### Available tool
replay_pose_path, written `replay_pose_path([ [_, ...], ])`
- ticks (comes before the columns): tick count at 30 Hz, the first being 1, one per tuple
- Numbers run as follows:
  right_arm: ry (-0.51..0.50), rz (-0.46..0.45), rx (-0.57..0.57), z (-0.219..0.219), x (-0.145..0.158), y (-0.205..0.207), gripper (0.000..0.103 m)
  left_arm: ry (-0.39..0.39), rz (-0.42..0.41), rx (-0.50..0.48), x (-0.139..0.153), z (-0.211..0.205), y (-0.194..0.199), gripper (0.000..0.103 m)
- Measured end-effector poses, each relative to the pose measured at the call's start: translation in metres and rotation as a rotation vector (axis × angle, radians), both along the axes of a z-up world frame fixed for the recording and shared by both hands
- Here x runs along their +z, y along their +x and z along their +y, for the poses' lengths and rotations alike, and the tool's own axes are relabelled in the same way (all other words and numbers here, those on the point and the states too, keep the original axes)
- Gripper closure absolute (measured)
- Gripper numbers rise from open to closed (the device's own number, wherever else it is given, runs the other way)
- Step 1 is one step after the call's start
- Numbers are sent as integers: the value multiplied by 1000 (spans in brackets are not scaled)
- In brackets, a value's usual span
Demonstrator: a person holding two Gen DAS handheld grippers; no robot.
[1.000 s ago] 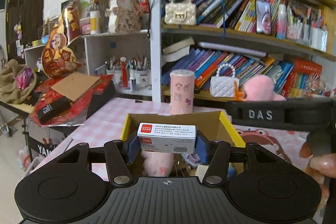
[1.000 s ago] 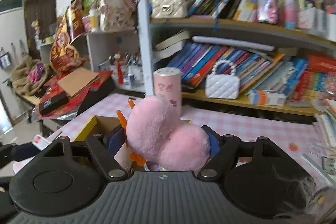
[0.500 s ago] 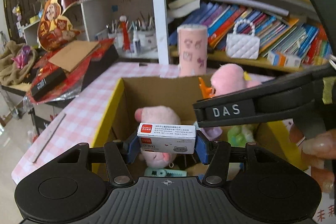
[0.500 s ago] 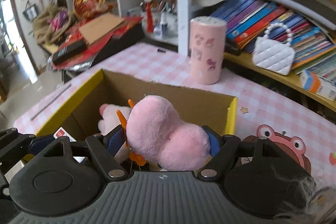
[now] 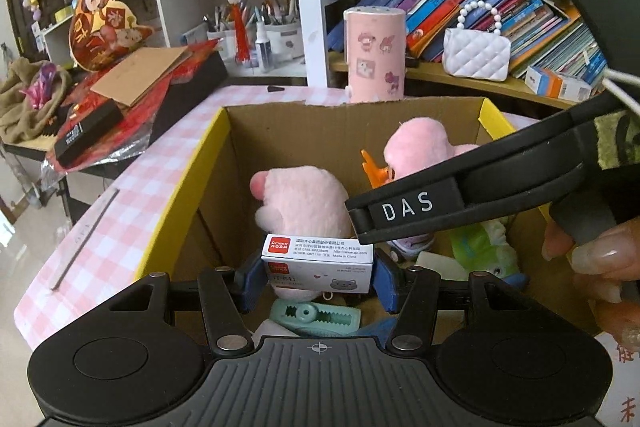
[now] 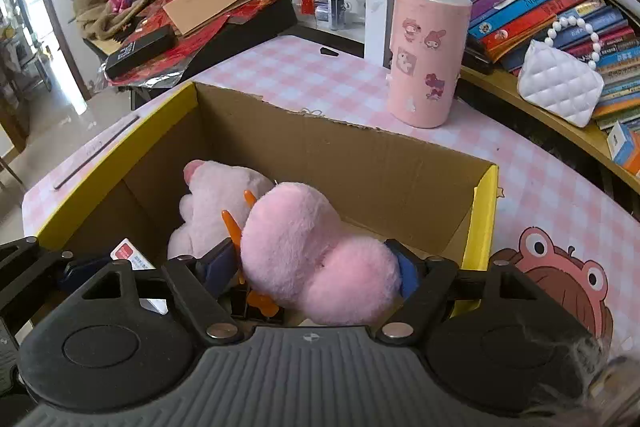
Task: Organize objects
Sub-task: 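Open the left tool to drop the card box while the right tool drops the pink plush into the box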
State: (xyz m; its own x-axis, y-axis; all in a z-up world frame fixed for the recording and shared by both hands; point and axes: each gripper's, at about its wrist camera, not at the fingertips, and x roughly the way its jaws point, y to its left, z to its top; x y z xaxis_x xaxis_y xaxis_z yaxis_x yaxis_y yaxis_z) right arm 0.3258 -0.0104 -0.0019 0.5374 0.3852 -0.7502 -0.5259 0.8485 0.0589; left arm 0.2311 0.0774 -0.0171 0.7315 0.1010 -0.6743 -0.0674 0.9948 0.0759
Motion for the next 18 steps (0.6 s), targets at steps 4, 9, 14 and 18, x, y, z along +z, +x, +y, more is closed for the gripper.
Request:
replay_pose_path([
  [4, 4, 5, 12, 1, 0, 0, 17, -2, 1, -3, -1, -1, -1, 34],
  [9, 58, -71, -23, -10, 17, -11, 11, -5, -74, -29, 15, -3, -16, 11],
  [14, 119, -187, -122, -32, 48, -40, 11, -10, -152, -41, 38, -1, -36, 8],
  [18, 153, -281, -216, -55, 70, -76, 11, -34, -210, -24, 55, 7, -58, 3],
])
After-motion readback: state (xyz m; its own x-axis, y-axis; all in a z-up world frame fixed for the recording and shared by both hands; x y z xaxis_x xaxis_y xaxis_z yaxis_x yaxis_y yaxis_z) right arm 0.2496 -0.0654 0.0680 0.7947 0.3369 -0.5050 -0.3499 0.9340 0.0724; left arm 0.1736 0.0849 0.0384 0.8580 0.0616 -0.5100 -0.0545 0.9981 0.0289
